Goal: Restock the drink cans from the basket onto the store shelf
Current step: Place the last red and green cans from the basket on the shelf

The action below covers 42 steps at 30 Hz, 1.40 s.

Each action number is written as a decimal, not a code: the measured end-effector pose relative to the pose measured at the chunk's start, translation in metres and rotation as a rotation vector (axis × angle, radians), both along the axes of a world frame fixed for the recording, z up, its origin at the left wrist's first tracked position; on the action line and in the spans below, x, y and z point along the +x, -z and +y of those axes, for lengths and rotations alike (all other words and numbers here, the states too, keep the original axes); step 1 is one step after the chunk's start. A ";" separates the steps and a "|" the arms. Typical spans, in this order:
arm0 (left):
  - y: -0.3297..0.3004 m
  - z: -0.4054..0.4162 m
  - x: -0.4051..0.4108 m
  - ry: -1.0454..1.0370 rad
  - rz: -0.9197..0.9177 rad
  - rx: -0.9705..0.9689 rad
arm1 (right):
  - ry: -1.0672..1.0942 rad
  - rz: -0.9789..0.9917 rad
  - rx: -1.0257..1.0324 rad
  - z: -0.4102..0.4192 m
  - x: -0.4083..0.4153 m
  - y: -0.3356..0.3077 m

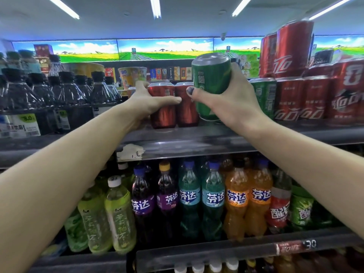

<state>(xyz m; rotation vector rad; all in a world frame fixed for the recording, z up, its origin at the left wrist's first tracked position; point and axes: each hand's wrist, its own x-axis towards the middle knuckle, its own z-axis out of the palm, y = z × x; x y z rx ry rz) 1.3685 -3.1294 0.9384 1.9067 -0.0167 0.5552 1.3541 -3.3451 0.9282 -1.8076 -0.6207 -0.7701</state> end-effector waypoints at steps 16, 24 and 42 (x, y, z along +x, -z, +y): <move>-0.034 -0.135 -0.014 -0.079 -0.539 0.857 | 0.053 -0.044 0.152 -0.100 0.018 -0.093; -0.022 -0.164 0.020 -0.149 -0.479 0.966 | 0.276 -0.199 -0.165 -0.117 0.052 -0.103; -0.001 -0.180 0.050 -0.279 -0.656 0.819 | 0.643 -0.568 -0.556 -0.118 0.091 -0.097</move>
